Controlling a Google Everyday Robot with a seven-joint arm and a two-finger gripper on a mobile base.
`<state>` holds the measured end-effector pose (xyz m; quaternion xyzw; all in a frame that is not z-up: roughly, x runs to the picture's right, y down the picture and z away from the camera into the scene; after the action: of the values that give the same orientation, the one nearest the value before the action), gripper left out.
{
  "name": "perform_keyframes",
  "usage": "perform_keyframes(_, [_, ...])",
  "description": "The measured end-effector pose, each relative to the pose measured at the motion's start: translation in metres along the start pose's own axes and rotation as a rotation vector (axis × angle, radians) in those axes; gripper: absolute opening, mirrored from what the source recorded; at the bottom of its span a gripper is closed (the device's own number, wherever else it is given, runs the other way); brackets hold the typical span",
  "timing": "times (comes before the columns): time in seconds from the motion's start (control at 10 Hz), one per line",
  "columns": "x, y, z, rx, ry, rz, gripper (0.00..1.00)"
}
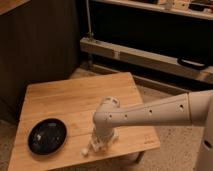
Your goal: Place the bottle in the ceramic bowl
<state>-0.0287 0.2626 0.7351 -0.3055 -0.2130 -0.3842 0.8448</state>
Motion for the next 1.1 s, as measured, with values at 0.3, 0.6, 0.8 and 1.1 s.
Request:
perform_keyframes(0.3, [0.001,0.003,0.015,-0.016,-0.015,0.016,0.65])
perform_keyframes(0.6, [0.000,0.002,0.029,-0.029,-0.035,0.023,0.61])
perform_keyframes(0.8, [-0.002,0.000,0.032,-0.044,-0.046,0.017,0.40])
perform_keyframes(1.1, [-0.006,-0.009,0.030,-0.051,-0.058,-0.002,0.12])
